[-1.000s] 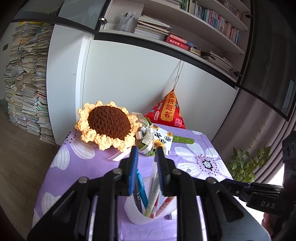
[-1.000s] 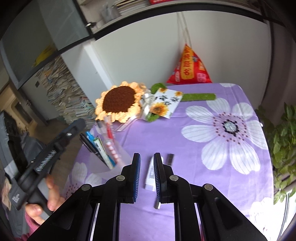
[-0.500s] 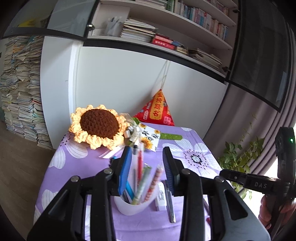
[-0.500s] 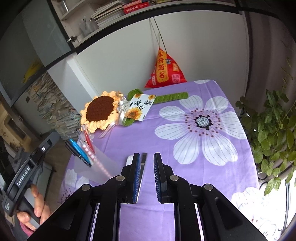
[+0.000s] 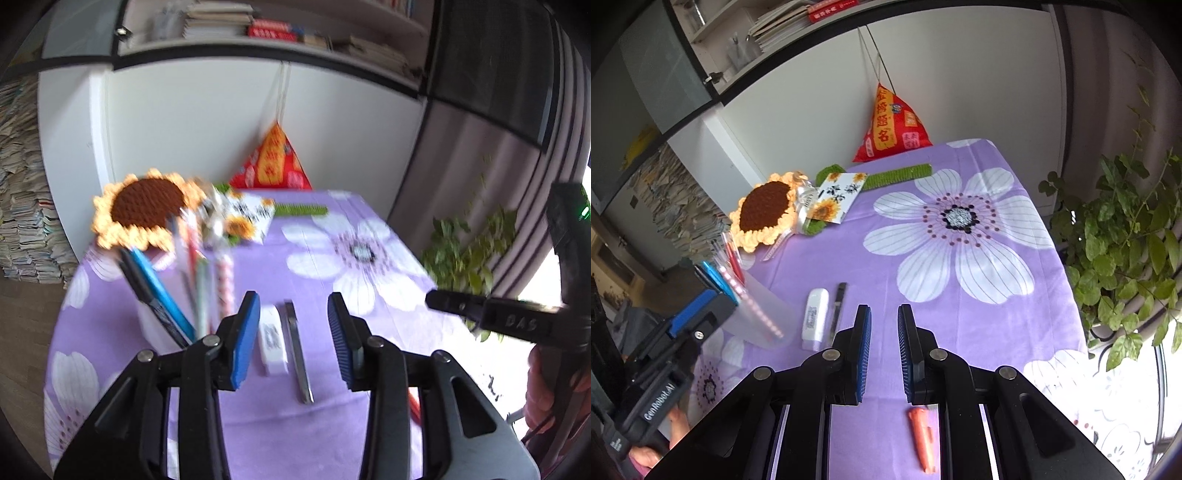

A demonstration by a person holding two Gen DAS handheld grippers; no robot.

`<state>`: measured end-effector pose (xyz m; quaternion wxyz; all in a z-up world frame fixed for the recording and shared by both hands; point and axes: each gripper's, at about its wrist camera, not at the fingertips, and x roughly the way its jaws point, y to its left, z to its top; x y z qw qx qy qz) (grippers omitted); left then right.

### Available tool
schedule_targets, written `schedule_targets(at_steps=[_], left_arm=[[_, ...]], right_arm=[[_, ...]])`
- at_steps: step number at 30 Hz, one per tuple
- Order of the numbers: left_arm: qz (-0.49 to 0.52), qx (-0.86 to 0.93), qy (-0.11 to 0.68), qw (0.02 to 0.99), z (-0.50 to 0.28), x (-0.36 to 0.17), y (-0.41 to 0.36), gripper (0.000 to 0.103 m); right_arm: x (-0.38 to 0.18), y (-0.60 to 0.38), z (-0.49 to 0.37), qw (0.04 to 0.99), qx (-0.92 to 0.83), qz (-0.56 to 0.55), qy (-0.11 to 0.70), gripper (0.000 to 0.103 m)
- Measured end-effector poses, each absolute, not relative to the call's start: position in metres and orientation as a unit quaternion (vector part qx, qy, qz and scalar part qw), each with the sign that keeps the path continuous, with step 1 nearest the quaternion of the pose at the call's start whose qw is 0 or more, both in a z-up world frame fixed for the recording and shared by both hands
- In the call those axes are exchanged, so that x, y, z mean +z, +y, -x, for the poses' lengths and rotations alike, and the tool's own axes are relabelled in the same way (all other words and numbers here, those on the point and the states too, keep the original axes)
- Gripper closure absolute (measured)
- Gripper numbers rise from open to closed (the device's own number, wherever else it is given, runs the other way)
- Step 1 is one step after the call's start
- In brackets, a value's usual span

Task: Organize stationery
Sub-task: 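Grasp orange marker with right tool while left tool grasps silver metal bar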

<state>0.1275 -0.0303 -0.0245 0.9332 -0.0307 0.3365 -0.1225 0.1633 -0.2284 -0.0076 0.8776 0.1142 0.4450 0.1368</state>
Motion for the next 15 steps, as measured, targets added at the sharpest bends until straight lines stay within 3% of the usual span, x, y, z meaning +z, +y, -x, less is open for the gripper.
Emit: schedule_targets(at_steps=[15], left_arm=[[-0.027, -0.103, 0.433, 0.895, -0.138, -0.098, -0.064, 0.067]], right_arm=[[-0.048, -0.247, -0.158, 0.857, 0.132, -0.103, 0.487, 0.088]])
